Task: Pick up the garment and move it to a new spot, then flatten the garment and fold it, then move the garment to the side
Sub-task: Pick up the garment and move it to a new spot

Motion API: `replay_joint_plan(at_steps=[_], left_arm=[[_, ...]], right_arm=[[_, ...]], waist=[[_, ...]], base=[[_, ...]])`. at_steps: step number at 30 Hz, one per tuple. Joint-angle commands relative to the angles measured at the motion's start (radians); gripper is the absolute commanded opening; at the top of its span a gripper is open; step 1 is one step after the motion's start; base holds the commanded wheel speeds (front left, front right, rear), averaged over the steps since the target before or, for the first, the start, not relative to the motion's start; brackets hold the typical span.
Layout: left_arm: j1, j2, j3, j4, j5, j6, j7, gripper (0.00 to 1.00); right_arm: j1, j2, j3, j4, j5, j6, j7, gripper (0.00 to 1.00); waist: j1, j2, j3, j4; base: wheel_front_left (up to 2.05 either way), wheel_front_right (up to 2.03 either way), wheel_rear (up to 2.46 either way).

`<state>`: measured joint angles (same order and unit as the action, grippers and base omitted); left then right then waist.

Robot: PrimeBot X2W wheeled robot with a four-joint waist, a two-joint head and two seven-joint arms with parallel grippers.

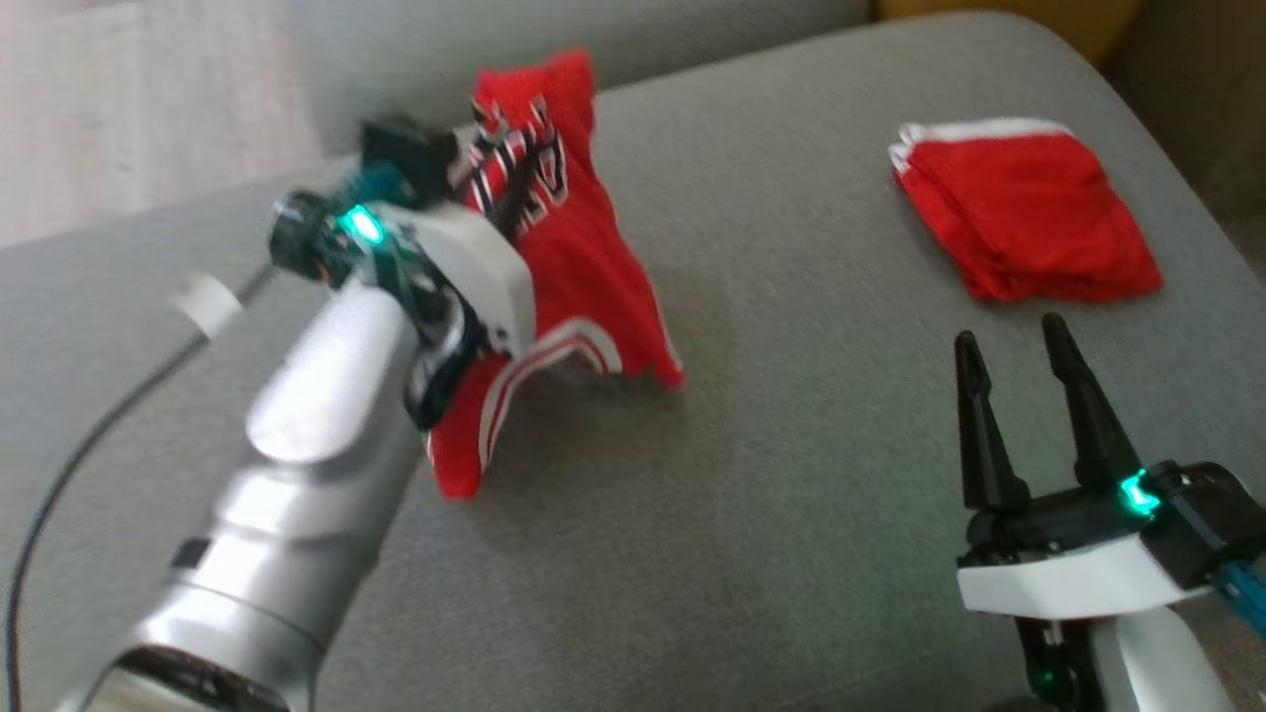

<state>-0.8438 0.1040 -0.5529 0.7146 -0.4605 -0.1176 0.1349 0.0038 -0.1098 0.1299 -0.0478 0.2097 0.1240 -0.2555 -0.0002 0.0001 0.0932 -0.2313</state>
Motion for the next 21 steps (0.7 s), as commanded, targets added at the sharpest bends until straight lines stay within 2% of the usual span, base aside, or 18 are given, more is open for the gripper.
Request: replay_joint_plan(at_steps=[1, 6, 11, 12, 13, 17, 21], left_arm=[[-0.029, 0.025, 0.019, -0.017, 0.018, 0.015, -0.018, 0.0], [0.01, 0.008, -0.008, 0.081, 0.049, 0.043, -0.111, 0.0], [0.016, -0.024, 0.0, 0.186, 0.048, 0.088, -0.263, 0.0], [0.017, -0.029, -0.004, 0.2, 0.05, 0.091, -0.299, 0.29], [0.018, -0.034, -0.005, 0.208, 0.05, 0.098, -0.335, 1.0], [0.048, -0.048, 0.002, 0.2, 0.033, 0.104, -0.392, 1.0], [0.118, -0.052, 0.045, 0.062, 0.05, 0.173, -0.396, 1.0]], right_arm=[[-0.055, 0.002, 0.028, -0.035, 0.005, 0.007, -0.006, 1.0], [-0.087, 0.02, 0.034, -0.03, 0.013, 0.007, -0.006, 1.0], [-0.099, 0.032, 0.037, -0.013, 0.012, 0.007, -0.006, 1.0], [-0.1, 0.032, 0.037, -0.008, 0.011, 0.007, -0.006, 1.0], [-0.098, 0.033, 0.036, -0.004, 0.012, 0.007, -0.006, 1.0], [-0.081, 0.029, 0.028, 0.018, 0.008, 0.007, -0.006, 1.0], [-0.052, 0.02, 0.023, 0.047, 0.009, 0.007, -0.006, 1.0]], waist=[[0.0002, -0.0001, 0.06, -0.052], [0.0002, -0.0001, 0.123, -0.084], [0.0002, -0.0001, 0.138, -0.074], [0.0002, -0.0001, 0.133, -0.067], [0.0002, -0.0001, 0.126, -0.06], [0.0002, -0.0001, 0.073, -0.014], [0.0002, -0.0001, 0.0, 0.043]], base=[[0.0, 0.0, 0.0], [0.0, 0.0, 0.0], [0.0, 0.0, 0.0], [0.0, 0.0, 0.0], [0.0, 0.0, 0.0], [0.0, 0.0, 0.0], [0.0, 0.0, 0.0]])
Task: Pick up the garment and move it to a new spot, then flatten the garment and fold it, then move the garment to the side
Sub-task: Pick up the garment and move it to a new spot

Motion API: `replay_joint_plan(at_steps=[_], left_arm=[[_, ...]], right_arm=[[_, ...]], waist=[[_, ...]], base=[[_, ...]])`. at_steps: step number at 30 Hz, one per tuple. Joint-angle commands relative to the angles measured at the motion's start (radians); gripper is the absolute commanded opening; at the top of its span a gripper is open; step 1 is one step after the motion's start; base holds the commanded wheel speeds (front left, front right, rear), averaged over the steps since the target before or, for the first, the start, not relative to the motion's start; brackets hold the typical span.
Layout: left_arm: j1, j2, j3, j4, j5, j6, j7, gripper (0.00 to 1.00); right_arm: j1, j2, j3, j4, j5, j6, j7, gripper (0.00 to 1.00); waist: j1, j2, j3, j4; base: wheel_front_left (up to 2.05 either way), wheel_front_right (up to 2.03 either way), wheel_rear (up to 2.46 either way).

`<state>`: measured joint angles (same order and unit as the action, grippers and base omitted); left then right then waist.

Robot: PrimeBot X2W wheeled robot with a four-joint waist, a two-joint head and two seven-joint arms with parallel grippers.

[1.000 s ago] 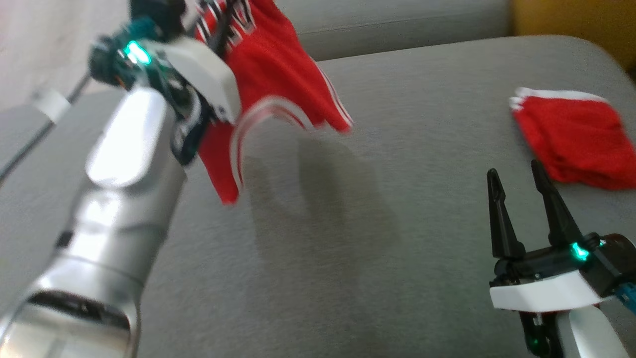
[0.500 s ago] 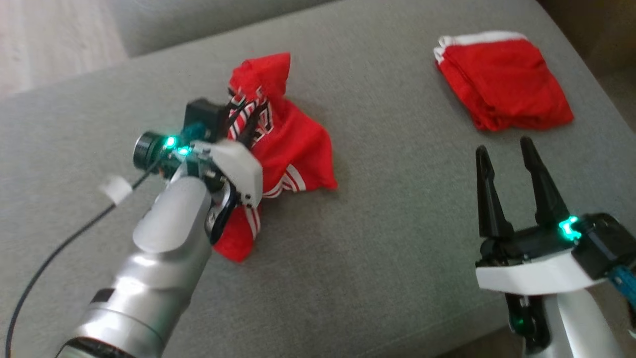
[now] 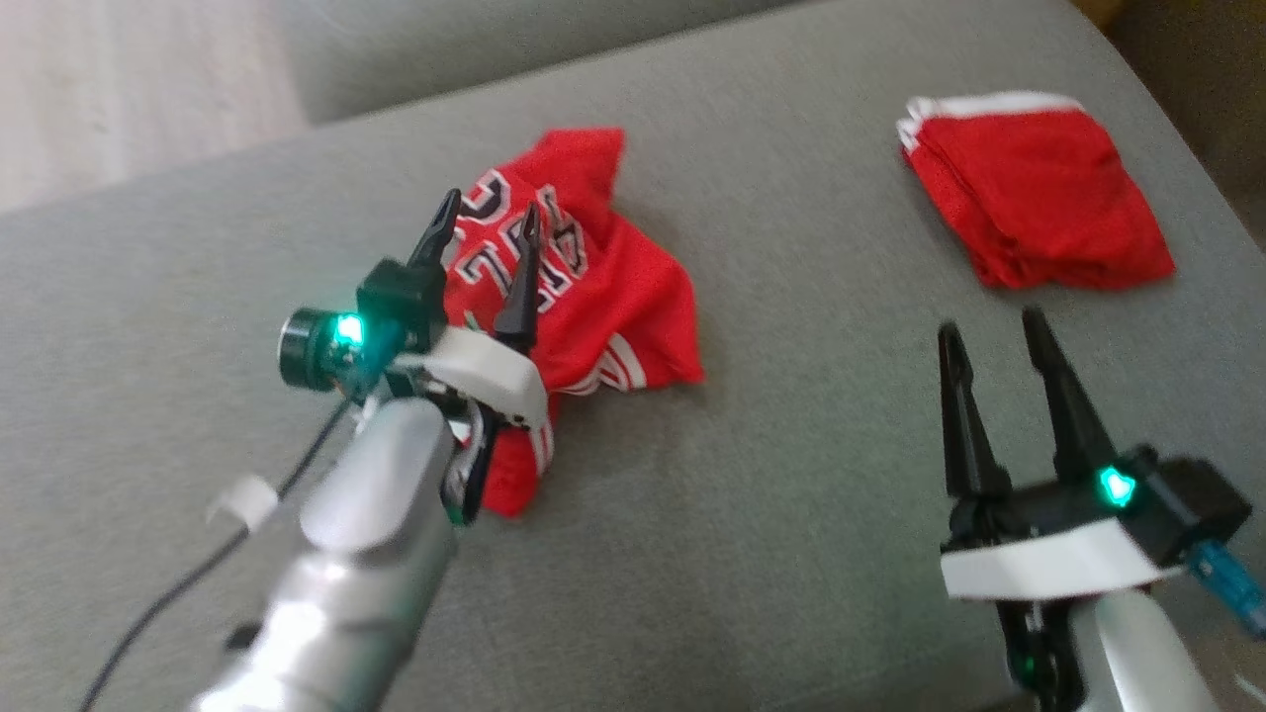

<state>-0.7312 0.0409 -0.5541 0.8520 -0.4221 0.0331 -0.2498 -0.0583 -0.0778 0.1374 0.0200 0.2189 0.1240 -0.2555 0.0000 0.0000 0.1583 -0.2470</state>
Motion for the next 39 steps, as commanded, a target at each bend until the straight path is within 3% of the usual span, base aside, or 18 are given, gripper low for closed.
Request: replay_joint_plan(at_steps=[1, 7, 14, 19, 27, 32, 39], left_arm=[[0.038, 0.011, 0.058, -0.123, 0.025, 0.038, -0.011, 1.0], [0.269, 0.014, 0.134, -0.385, 0.119, 0.108, -0.012, 1.0], [0.531, 0.012, 0.249, -0.631, 0.143, 0.099, -0.012, 1.0], [0.705, 0.013, 0.291, -0.762, 0.267, 0.113, -0.012, 1.0], [0.9, 0.016, 0.308, -0.883, 0.375, 0.134, -0.012, 1.0], [0.942, 0.014, 0.321, -0.939, 0.389, 0.158, -0.012, 1.0], [0.952, 0.013, 0.346, -0.927, 0.385, 0.156, -0.012, 1.0]], right_arm=[[0.019, -0.013, 0.013, -0.012, 0.0, 0.007, -0.006, 1.0], [0.068, -0.013, -0.004, 0.035, -0.007, 0.007, -0.006, 1.0], [0.116, 0.001, -0.066, 0.064, -0.019, 0.007, -0.006, 1.0], [0.159, 0.011, -0.089, 0.078, -0.039, 0.007, -0.006, 1.0], [0.221, 0.022, -0.107, 0.067, -0.068, 0.007, -0.006, 1.0], [0.24, 0.025, -0.111, 0.055, -0.075, 0.007, -0.006, 1.0], [0.244, 0.027, -0.105, 0.054, -0.075, 0.007, -0.006, 1.0]], waist=[[0.0, 0.0, -0.088, 0.077], [0.0, 0.0, -0.174, 0.182], [0.0, 0.0, -0.218, 0.278], [0.0, 0.0, -0.25, 0.325], [0.0, 0.0, -0.286, 0.351], [0.0, 0.0, -0.29, 0.357], [0.0, 0.0, -0.29, 0.354]], base=[[0.0, 0.0, 0.0], [0.0, 0.0, 0.0], [0.0, 0.0, 0.0], [0.0, 0.0, 0.0], [0.0, 0.0, 0.0], [0.0, 0.0, 0.0], [0.0, 0.0, 0.0]])
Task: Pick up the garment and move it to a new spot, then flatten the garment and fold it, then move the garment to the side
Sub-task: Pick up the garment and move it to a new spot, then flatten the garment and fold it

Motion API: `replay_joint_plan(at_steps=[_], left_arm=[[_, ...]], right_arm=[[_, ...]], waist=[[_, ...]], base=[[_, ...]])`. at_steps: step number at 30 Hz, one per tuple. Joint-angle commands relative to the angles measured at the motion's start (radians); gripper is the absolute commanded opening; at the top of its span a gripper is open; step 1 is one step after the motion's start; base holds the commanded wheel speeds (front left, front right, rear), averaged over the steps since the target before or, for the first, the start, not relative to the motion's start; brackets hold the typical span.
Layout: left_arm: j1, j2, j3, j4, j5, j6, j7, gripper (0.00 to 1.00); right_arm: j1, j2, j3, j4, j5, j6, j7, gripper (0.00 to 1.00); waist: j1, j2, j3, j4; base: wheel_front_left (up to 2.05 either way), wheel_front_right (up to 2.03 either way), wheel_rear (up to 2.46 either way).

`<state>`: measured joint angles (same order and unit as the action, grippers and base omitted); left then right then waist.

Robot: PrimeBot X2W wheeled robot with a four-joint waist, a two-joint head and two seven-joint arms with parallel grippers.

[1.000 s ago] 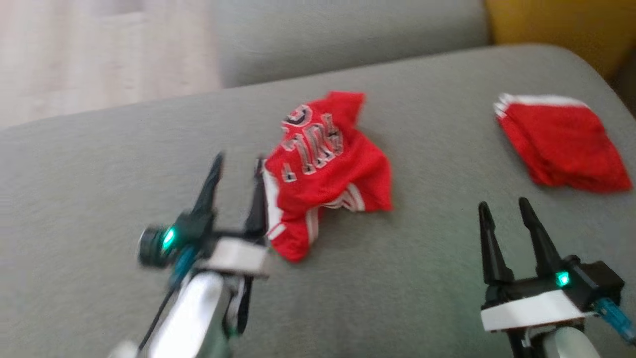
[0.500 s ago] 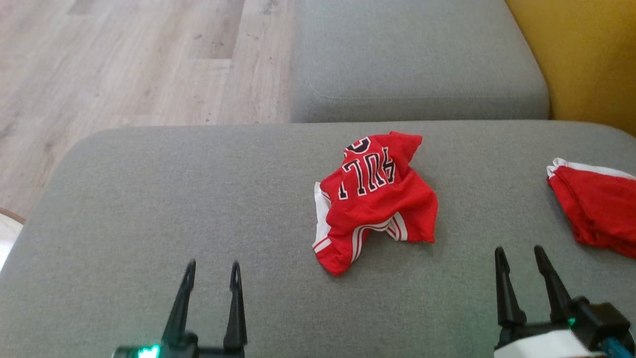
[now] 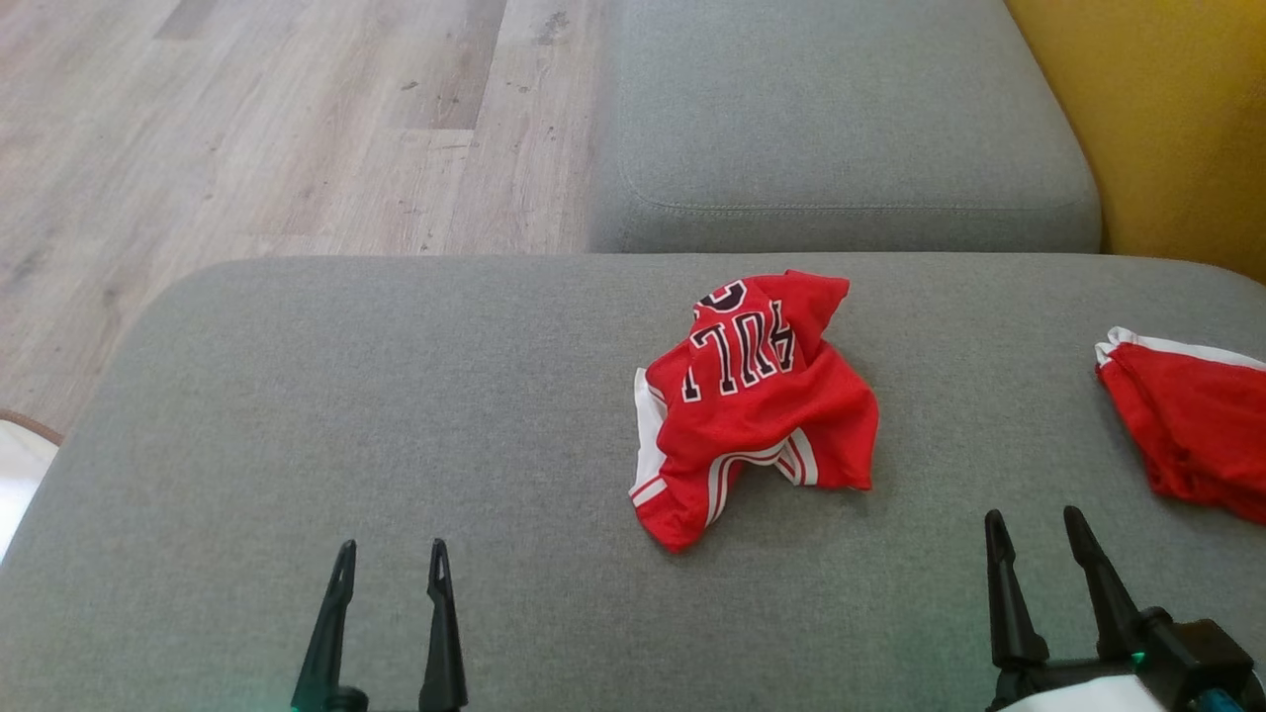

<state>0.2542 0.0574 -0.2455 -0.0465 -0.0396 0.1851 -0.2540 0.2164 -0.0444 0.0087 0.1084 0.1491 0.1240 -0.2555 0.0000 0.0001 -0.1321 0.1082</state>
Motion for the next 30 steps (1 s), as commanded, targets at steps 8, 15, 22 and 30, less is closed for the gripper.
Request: replay_joint_plan(at_steps=[8, 15, 22, 30], left_arm=[[-0.032, -0.005, 0.037, -0.009, -0.01, -0.02, -0.008, 1.0], [-0.034, -0.006, 0.022, 0.024, -0.046, -0.061, -0.008, 1.0], [-0.072, -0.007, -0.006, 0.039, -0.07, -0.074, -0.008, 1.0], [-0.23, -0.007, -0.139, 0.154, -0.111, -0.126, -0.008, 1.0]], right_arm=[[-0.029, -0.006, 0.026, -0.034, 0.0, 0.007, -0.006, 1.0], [-0.035, -0.006, 0.037, -0.032, -0.001, 0.007, -0.006, 1.0], [-0.05, -0.006, 0.037, -0.046, -0.005, 0.007, -0.006, 1.0], [-0.084, -0.011, 0.055, -0.075, -0.005, 0.007, -0.006, 1.0]], waist=[[0.0, -0.0001, -0.003, -0.009], [0.0, -0.0001, 0.01, -0.044], [0.0, -0.0001, 0.048, -0.107], [0.0, -0.0001, 0.136, -0.215]], base=[[0.0, 0.0, 0.0], [0.0, 0.0, 0.0], [0.0, 0.0, 0.0], [0.0, 0.0, 0.0]])
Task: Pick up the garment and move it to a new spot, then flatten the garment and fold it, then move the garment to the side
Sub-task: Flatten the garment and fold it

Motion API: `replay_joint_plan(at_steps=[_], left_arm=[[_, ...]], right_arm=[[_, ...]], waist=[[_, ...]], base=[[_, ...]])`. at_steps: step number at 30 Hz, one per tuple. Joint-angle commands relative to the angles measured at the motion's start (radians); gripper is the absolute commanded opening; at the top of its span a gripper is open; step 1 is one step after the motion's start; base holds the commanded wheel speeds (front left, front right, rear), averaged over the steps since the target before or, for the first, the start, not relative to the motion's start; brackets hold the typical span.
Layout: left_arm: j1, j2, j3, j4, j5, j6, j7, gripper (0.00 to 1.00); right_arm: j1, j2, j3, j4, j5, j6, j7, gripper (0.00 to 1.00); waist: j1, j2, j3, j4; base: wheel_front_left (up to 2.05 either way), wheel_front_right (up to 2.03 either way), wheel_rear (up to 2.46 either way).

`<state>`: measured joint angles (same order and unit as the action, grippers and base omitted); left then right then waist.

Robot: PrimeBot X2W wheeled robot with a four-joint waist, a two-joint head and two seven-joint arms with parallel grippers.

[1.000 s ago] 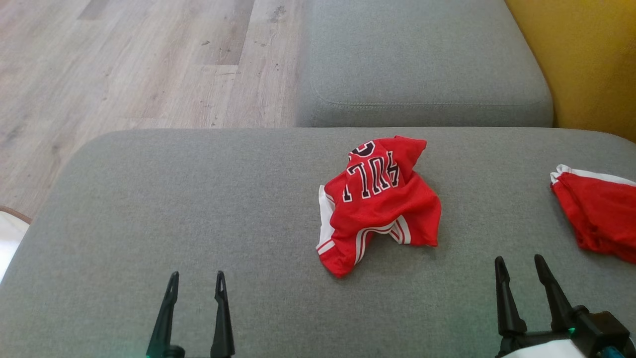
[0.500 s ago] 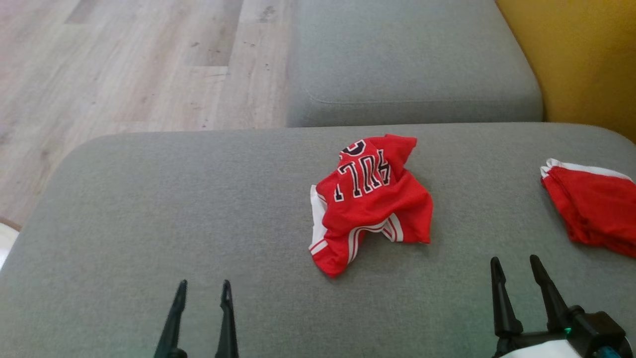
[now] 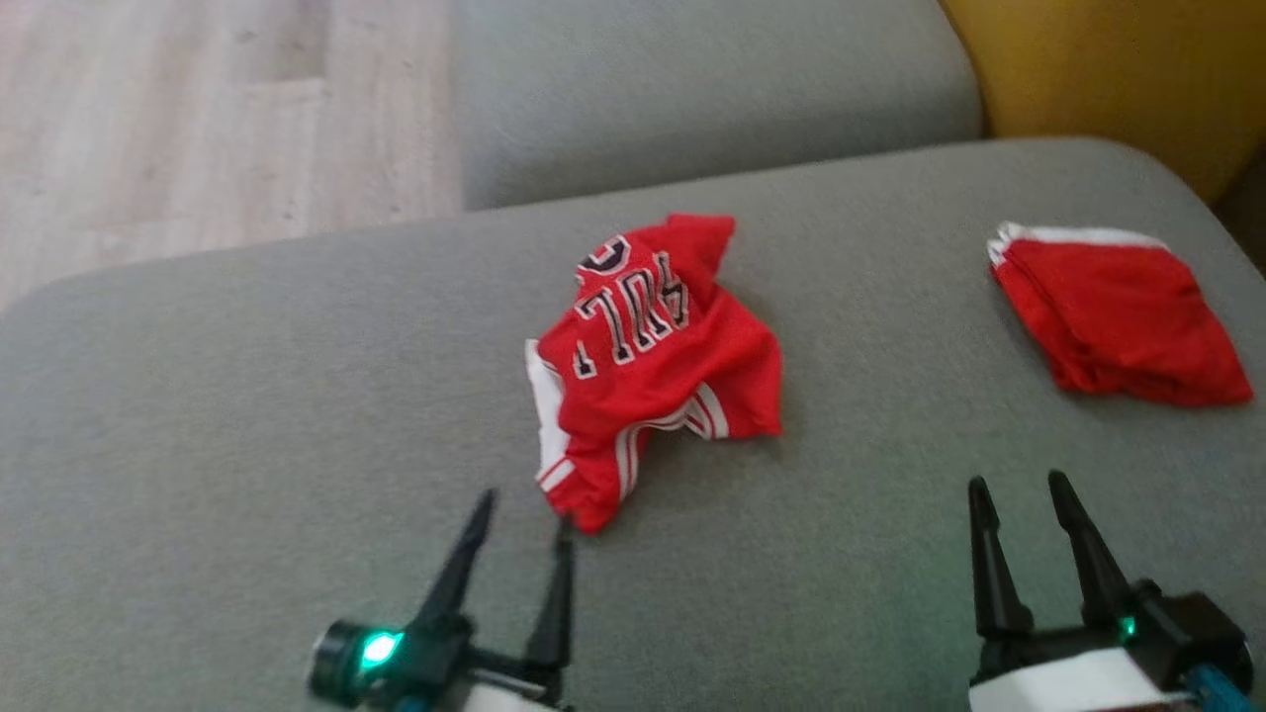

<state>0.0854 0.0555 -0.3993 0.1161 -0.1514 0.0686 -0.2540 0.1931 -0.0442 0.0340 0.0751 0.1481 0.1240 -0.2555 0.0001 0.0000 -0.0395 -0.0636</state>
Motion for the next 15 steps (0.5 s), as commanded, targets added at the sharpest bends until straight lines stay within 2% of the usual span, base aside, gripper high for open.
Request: replay_joint_plan(at_steps=[1, 5, 9, 12, 15], left_arm=[[-0.092, -0.005, -0.011, 0.027, 0.009, -0.022, -0.008, 1.0], [-0.242, -0.005, -0.107, 0.13, 0.073, -0.04, -0.008, 1.0], [-0.368, -0.005, -0.195, 0.236, 0.082, -0.075, -0.008, 1.0], [-0.457, -0.005, -0.245, 0.309, 0.089, -0.086, -0.008, 1.0], [-0.542, -0.005, -0.282, 0.377, 0.094, -0.079, -0.008, 1.0]], right_arm=[[-0.067, -0.015, 0.037, -0.044, -0.003, 0.007, -0.006, 1.0], [-0.104, -0.025, 0.06, -0.061, 0.005, 0.007, -0.006, 1.0], [-0.145, -0.03, 0.07, -0.07, 0.011, 0.007, -0.006, 1.0], [-0.174, -0.035, 0.077, -0.072, 0.014, 0.007, -0.006, 1.0], [-0.199, -0.035, 0.079, -0.075, 0.017, 0.007, -0.006, 1.0]], waist=[[-0.0001, 0.0, 0.058, -0.059], [-0.0001, 0.0, 0.132, -0.108], [-0.0001, 0.0, 0.193, -0.156], [-0.0001, 0.0, 0.234, -0.185], [-0.0001, 0.0, 0.271, -0.208]], base=[[0.0, 0.0, 0.0], [0.0, 0.0, 0.0], [0.0, 0.0, 0.0], [0.0, 0.0, 0.0], [0.0, 0.0, 0.0]])
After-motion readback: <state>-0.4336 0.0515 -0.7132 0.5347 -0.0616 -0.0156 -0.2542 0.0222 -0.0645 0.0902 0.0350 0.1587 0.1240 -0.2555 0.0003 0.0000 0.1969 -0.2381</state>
